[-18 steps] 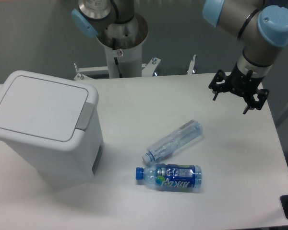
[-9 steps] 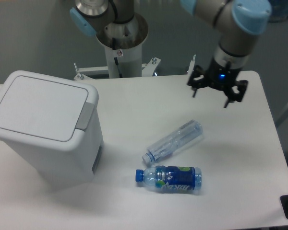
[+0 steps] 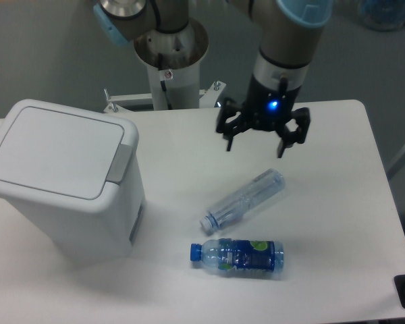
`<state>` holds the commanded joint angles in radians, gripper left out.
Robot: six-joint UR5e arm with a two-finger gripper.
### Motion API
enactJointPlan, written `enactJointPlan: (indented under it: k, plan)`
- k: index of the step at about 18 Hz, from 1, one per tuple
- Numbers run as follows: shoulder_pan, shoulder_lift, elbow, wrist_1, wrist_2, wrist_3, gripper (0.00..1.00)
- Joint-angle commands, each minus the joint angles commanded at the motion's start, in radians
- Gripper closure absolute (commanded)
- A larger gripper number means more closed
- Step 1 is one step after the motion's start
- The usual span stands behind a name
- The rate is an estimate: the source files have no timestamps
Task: Open the trash can
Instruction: 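Move the gripper across the table toward the trash can lid edge, then hook the gripper finger under the lid rim and lift it upward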
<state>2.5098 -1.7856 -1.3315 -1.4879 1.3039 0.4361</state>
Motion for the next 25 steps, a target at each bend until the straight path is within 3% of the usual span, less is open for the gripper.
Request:
enactJointPlan:
  k: [2, 6, 10, 16, 25]
  plan:
    - [-0.054, 0.002, 0.003, 0.002, -0.011, -0.039, 0.00]
    - [-0.088, 0.000, 0.026, 0.008, -0.095, -0.138, 0.00]
    - [-0.129, 0.005, 0.008, 0.008, -0.100, -0.148, 0.00]
    - [-0.158, 0.011, -0.057, 0.014, -0.089, -0.135, 0.00]
    - [-0.164, 0.011, -0.058, 0.015, -0.086, -0.135, 0.00]
